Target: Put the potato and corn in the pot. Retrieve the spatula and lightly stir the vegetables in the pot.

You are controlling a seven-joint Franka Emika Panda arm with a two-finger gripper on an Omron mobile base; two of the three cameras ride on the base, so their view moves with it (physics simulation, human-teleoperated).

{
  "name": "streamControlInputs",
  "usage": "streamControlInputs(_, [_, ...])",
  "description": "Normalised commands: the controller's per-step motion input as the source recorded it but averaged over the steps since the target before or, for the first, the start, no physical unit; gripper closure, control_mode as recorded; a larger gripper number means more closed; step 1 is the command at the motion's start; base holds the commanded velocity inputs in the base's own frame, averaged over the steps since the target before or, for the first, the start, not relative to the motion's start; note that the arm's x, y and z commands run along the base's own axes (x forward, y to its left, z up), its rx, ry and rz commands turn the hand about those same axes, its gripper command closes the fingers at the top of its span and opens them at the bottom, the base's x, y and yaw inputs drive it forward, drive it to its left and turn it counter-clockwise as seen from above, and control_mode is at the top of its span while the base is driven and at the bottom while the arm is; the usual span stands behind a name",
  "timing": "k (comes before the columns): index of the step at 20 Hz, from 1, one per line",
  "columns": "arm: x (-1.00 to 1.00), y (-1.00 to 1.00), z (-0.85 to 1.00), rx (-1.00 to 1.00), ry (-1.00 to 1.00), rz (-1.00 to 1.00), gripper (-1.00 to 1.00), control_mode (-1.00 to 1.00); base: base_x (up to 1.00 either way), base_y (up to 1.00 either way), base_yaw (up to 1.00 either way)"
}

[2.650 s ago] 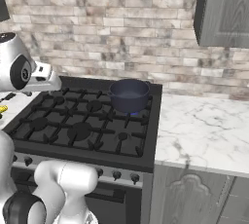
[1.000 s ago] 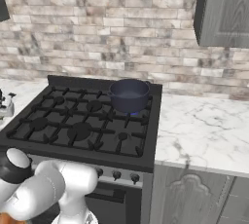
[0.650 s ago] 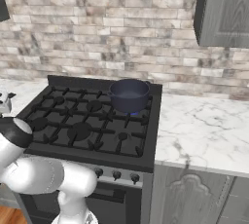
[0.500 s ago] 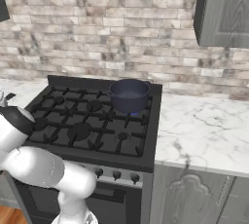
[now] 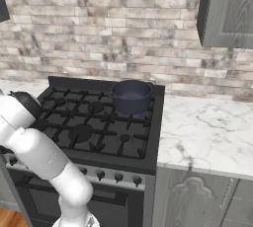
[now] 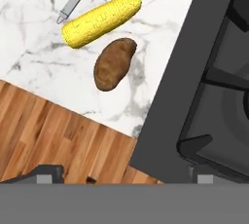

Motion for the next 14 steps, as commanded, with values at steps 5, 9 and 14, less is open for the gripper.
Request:
streamControlInputs(5, [0.30,0.23,-0.02,0.00,0.01,0.00,-1.00,-1.00,0.00,0.00,0.00])
streamControlInputs(9, [0.25,0.49,-0.06,0.00,0.00,0.00,-1.00,-1.00,0.00,0.00,0.00])
streamControlInputs(14, [0.12,0.32,-0.04,0.00,0.00,0.00,-1.00,-1.00,0.00,0.00,0.00])
